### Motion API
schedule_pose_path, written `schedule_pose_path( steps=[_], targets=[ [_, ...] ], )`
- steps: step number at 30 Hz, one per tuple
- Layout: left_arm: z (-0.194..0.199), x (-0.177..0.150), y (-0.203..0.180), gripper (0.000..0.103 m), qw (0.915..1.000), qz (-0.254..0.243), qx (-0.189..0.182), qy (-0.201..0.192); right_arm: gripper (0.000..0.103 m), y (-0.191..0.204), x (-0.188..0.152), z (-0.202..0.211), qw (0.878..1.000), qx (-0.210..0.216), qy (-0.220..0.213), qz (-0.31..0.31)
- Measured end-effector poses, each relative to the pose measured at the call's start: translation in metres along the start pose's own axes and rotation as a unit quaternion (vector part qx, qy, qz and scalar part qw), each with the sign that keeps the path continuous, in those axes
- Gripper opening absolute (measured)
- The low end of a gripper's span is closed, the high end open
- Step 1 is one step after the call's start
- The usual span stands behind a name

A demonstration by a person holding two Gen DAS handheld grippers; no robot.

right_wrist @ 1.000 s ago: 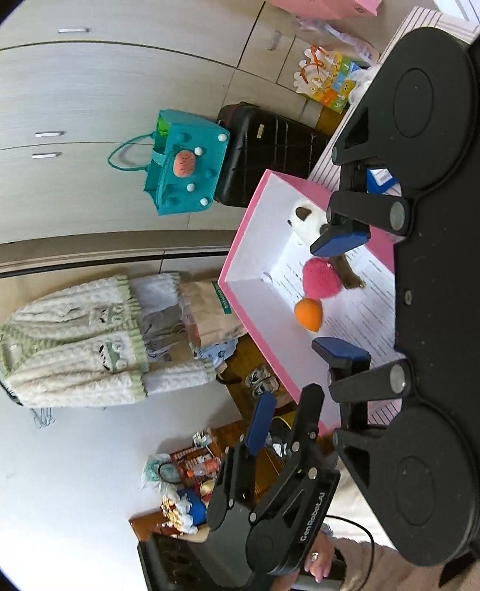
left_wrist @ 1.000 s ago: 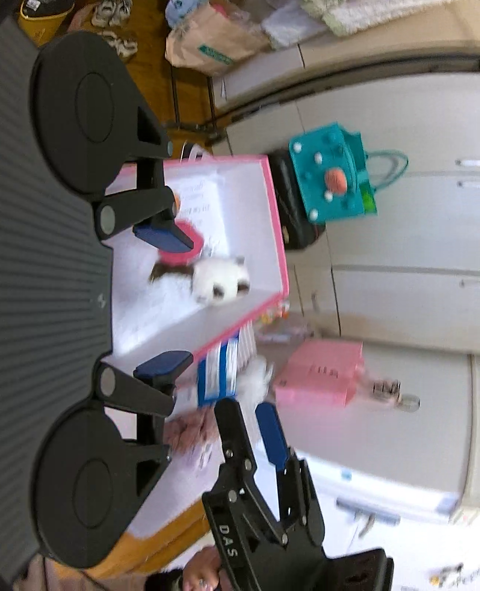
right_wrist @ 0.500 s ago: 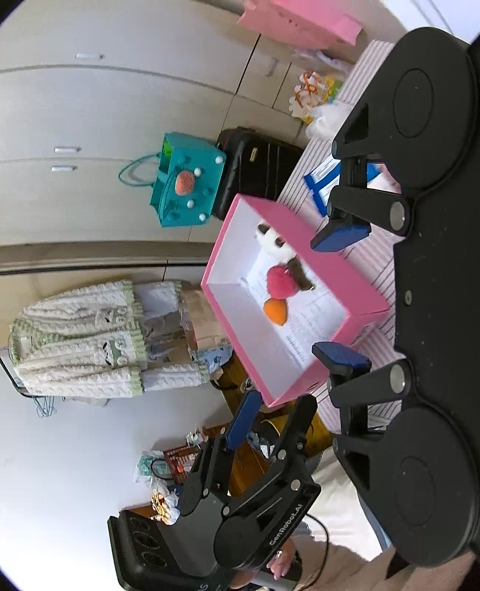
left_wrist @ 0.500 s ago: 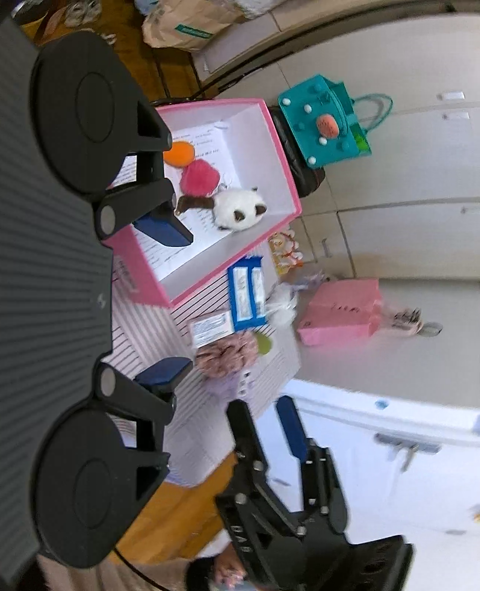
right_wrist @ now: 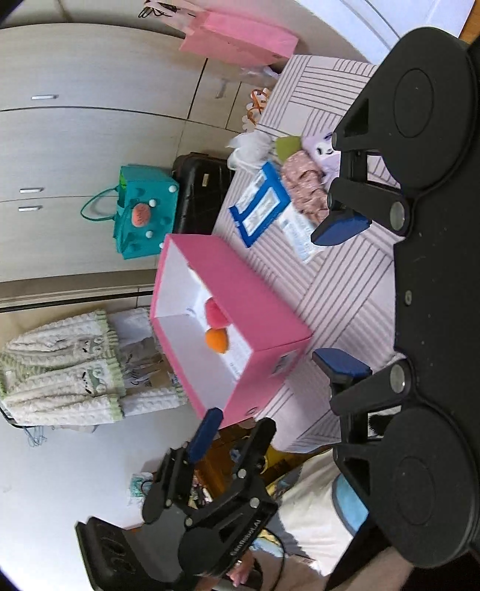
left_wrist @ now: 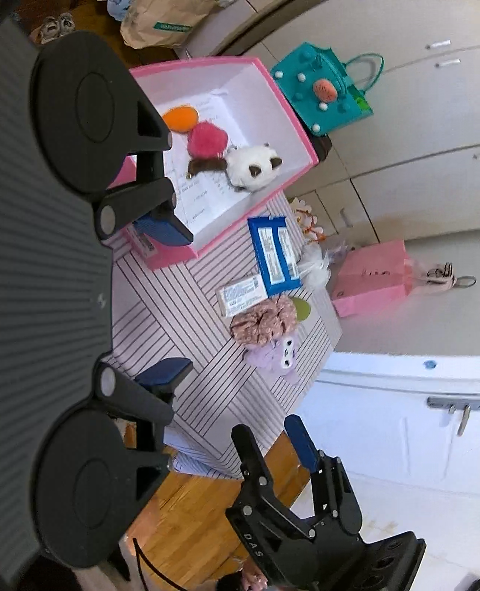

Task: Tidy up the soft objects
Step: 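Withdraw both tools from the box toward the remaining items, then move the left tool to the white packet while the right tool approaches the pink floral scrunchie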

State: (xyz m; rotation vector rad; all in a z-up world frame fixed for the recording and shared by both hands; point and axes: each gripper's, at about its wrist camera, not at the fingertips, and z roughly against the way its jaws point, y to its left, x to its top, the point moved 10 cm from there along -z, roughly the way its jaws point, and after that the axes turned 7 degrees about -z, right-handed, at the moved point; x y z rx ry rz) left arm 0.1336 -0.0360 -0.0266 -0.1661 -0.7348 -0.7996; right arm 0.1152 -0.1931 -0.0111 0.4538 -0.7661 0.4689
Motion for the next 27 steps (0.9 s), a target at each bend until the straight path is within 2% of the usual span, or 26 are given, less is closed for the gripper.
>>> schedule_pose_path(
  steps=[4,8,11,15,19,22,24,27],
  targets=[
    [-0.017,0.001,-0.01,0.066,0.9997,-0.004,-0.023,-0.001,0.075,-0.008,-0.012,-0.002,1.0,0.018,-0.015,-0.007],
    [-0.037,-0.003,-0.016,0.066,0.9989,-0.04,0.003,-0.022,0.075,-0.026,-0.027,-0.016,1.0,0.013,-0.013,-0.022],
    [-0.055,-0.005,-0.022,0.066,0.9983,-0.047,0.005,-0.032,0.075,-0.038,-0.034,-0.025,1.0,0.002,-0.012,-0.028],
    [-0.075,-0.004,-0.027,0.066,0.9987,-0.027,0.002,-0.042,0.075,-0.057,-0.037,-0.038,0.999,-0.017,-0.028,-0.035],
    [-0.087,0.004,-0.03,0.066,0.9978,0.016,-0.019,-0.061,0.075,-0.082,-0.032,-0.046,0.995,-0.043,-0.078,-0.044],
    [-0.096,0.013,-0.03,0.066,0.9963,0.028,-0.001,-0.081,0.076,-0.104,-0.027,-0.054,0.992,-0.05,-0.09,-0.068],
    [-0.104,0.016,-0.03,0.065,0.9957,0.028,0.014,-0.087,0.076,-0.117,-0.022,-0.058,0.991,-0.042,-0.092,-0.092],
    [-0.118,0.019,-0.029,0.064,0.9946,0.036,0.035,-0.091,0.076,-0.13,-0.018,-0.064,0.987,-0.006,-0.082,-0.136]
  ],
)
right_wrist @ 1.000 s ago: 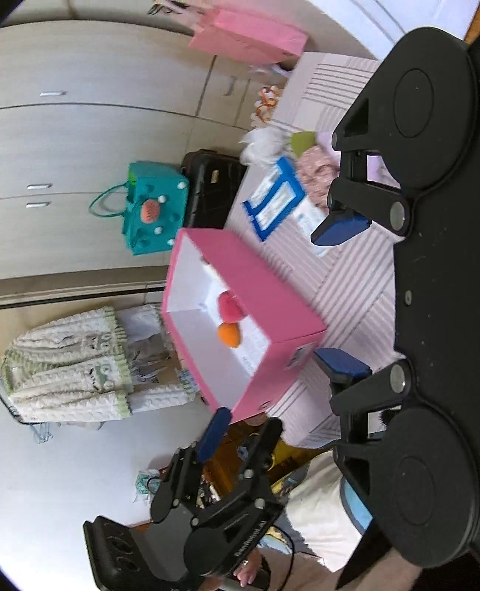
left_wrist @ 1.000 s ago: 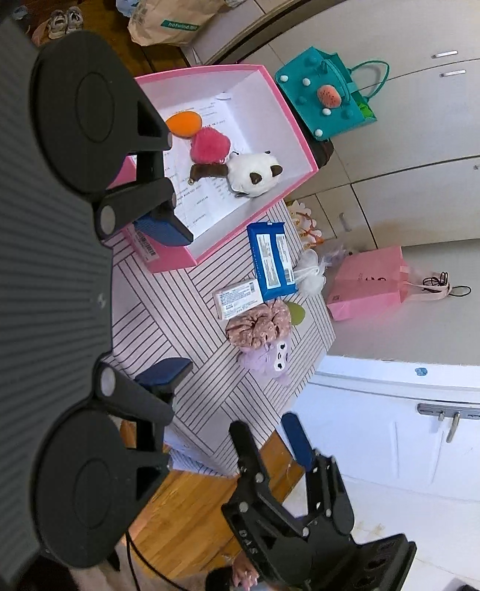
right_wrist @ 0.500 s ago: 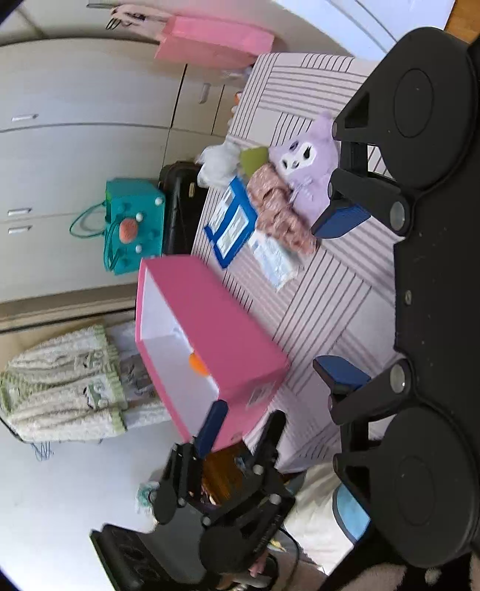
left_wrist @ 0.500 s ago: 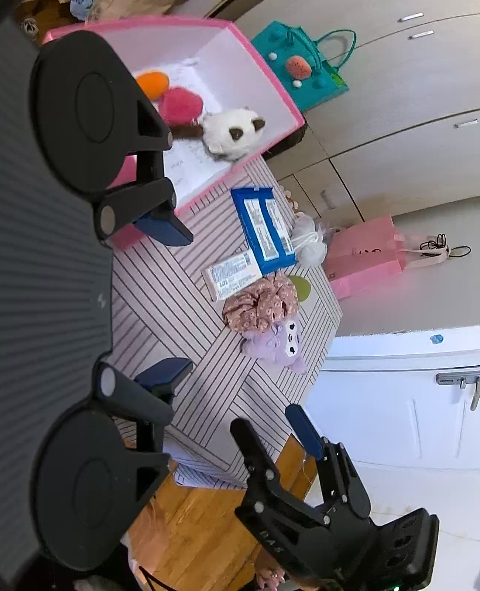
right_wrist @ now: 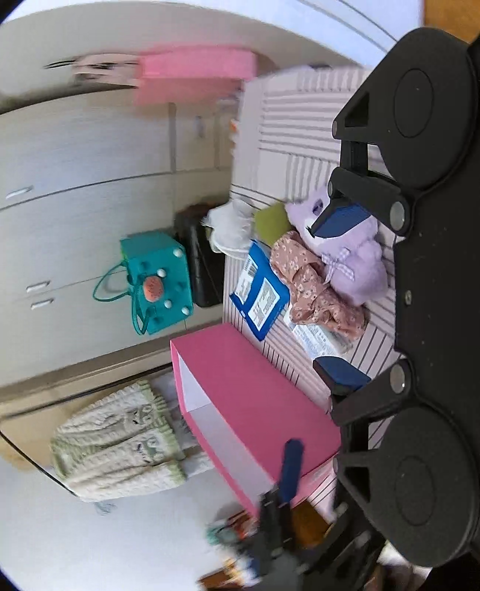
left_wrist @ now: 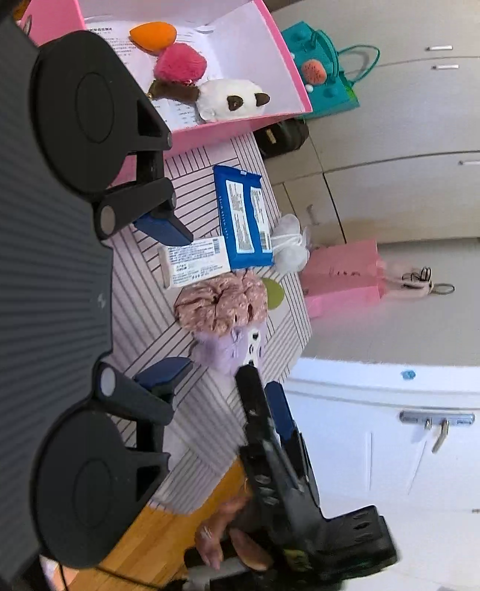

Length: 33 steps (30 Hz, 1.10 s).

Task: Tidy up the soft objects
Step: 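Move the left tool to the white packet while the right tool approaches the pink floral scrunchie, then close the left tool on the white packet while the right tool grasps the scrunchie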

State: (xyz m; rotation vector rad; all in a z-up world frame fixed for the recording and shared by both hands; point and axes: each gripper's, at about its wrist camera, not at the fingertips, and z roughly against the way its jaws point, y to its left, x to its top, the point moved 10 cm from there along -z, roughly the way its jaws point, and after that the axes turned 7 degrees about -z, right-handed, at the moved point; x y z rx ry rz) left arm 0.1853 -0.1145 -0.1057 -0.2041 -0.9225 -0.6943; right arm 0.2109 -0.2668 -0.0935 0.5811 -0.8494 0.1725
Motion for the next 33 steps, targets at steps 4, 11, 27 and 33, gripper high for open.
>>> schedule_pose_path(
  steps=[4,11,27,33],
  targets=[
    [-0.01,0.004,0.008,0.062,0.9991,0.012,0.035,-0.022,0.076,-0.013,0.005,-0.01,0.999,0.009,0.019,-0.043],
    [-0.031,0.011,0.005,0.053,0.9951,-0.004,0.09,-0.042,0.063,-0.01,0.012,-0.028,1.0,0.002,0.025,-0.014],
    [-0.082,-0.002,0.025,0.037,0.9923,0.033,0.12,0.008,0.043,-0.002,0.019,-0.085,0.997,-0.034,0.038,0.056],
    [-0.093,-0.008,0.022,0.04,0.9912,0.023,0.127,0.027,0.043,-0.011,0.014,-0.101,0.993,-0.067,0.076,0.059]
  ],
)
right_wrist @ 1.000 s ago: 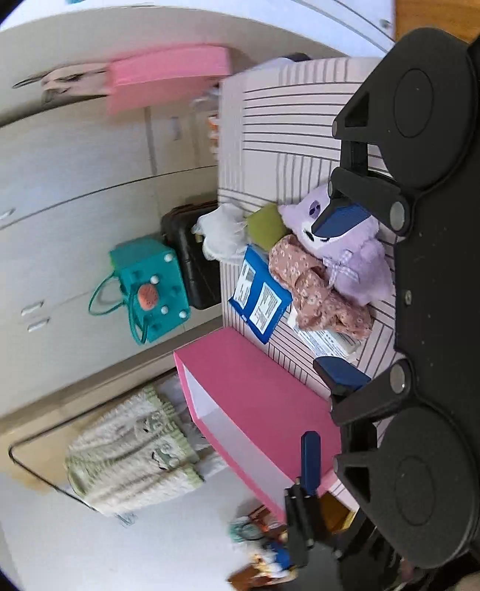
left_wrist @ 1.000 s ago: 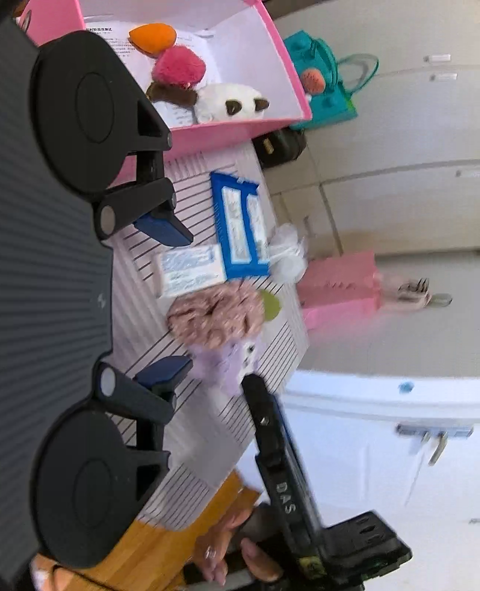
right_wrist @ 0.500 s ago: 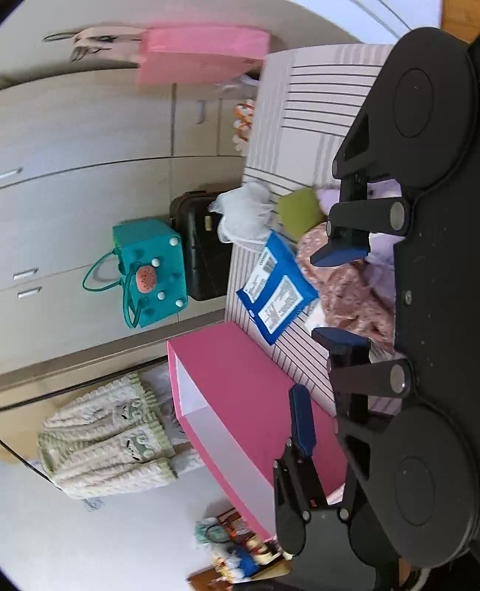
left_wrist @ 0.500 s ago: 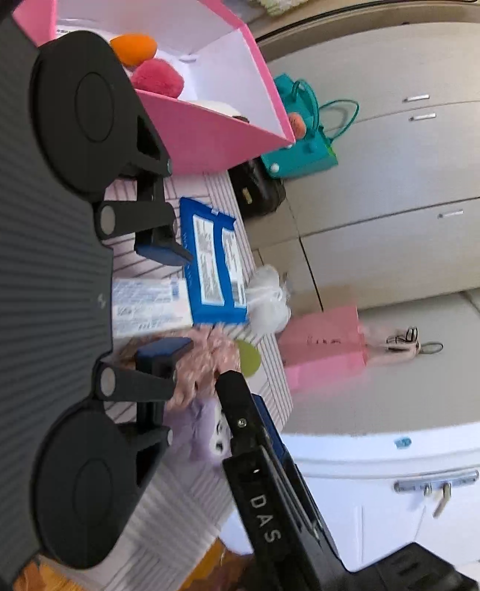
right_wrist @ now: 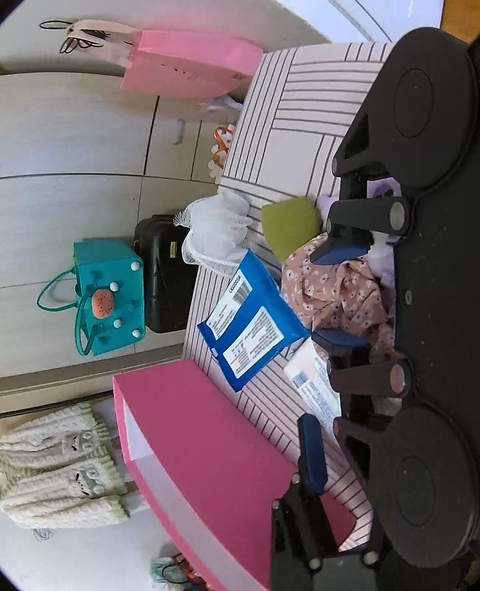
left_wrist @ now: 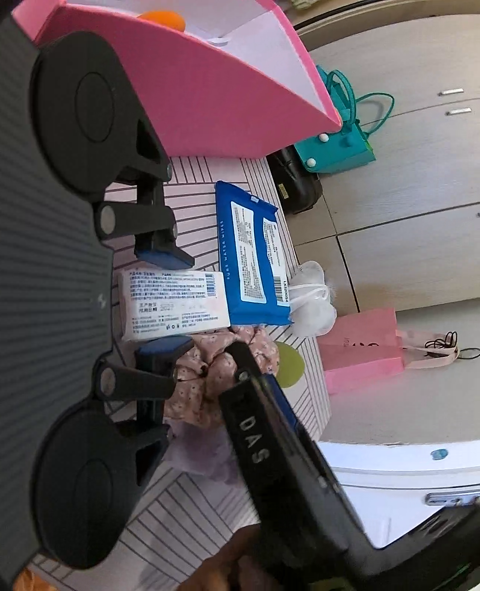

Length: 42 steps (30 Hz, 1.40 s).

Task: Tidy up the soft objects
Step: 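Close the left tool on the white packet while the right tool grasps the scrunchie, then lift and carry the white packet and scrunchie toward the pink box with both tools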

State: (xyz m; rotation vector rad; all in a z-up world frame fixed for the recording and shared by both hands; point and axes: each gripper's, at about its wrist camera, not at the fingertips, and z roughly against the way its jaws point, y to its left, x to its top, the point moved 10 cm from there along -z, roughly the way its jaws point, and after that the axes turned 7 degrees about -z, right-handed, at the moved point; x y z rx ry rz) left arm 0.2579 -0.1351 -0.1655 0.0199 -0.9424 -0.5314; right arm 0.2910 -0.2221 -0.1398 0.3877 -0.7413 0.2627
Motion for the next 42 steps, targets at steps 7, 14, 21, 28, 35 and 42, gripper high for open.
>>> schedule_pose_path(
  steps=[7,14,21,28,35,42],
  targets=[
    [-0.006,-0.008,0.0,0.041,0.9998,0.016,-0.005,0.015,0.062,-0.006,-0.009,-0.006,0.999,0.015,0.027,-0.012],
    [-0.011,-0.01,0.004,0.051,0.9991,0.04,0.001,0.013,0.07,0.004,-0.018,-0.007,0.998,0.024,0.043,0.042],
    [-0.011,-0.014,0.008,0.057,0.9963,0.084,0.02,-0.003,0.032,0.005,-0.018,-0.009,0.998,0.02,0.045,0.035],
    [-0.009,-0.014,0.01,0.041,0.9951,0.098,0.014,-0.004,0.014,0.013,-0.018,0.001,1.0,0.007,0.013,0.021],
    [-0.005,-0.015,0.013,0.039,0.9921,0.125,-0.001,-0.011,0.014,0.007,-0.012,0.016,1.0,0.004,-0.011,0.005],
    [0.004,-0.016,0.014,0.039,0.9907,0.135,-0.006,-0.015,0.014,0.015,-0.014,0.025,0.999,0.026,-0.009,-0.023]
  ],
)
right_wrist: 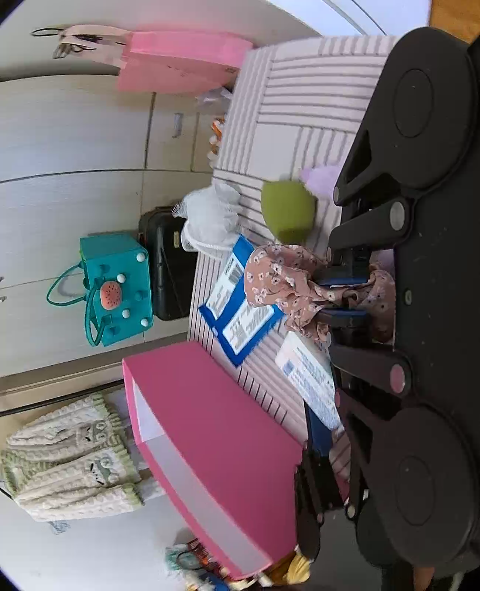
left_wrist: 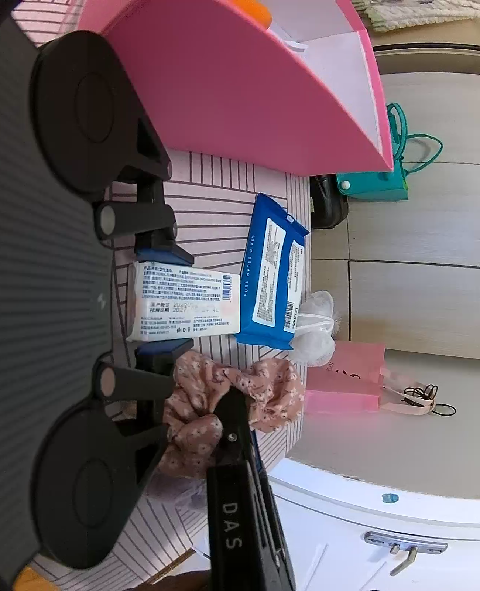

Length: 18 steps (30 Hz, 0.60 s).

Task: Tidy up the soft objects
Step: 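Lift and carry the white packet and scrunchie toward the pink box with both tools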

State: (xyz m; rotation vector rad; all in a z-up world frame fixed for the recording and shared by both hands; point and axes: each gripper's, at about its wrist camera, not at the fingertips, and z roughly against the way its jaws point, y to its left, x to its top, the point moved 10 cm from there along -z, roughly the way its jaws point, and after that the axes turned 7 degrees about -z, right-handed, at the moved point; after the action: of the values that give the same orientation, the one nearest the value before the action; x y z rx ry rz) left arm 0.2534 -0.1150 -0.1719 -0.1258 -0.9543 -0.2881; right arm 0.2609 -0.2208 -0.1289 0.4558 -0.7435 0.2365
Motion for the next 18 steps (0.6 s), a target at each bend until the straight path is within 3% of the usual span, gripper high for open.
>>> schedule_pose_path(
  steps=[2,10,18],
  targets=[
    [0.005,0.002,-0.001,0.039,1.0,0.0,-0.002,-0.004,0.014,0.006,0.001,0.002,1.0,0.017,0.007,-0.017],
    [0.027,0.005,0.0,0.039,0.9995,0.014,-0.022,-0.017,0.015,0.019,-0.002,0.012,1.0,0.013,0.008,-0.023],
    [0.041,0.003,-0.002,0.039,0.9968,0.023,-0.076,0.008,0.016,0.019,-0.014,0.023,0.998,0.031,0.028,-0.051]
  ],
)
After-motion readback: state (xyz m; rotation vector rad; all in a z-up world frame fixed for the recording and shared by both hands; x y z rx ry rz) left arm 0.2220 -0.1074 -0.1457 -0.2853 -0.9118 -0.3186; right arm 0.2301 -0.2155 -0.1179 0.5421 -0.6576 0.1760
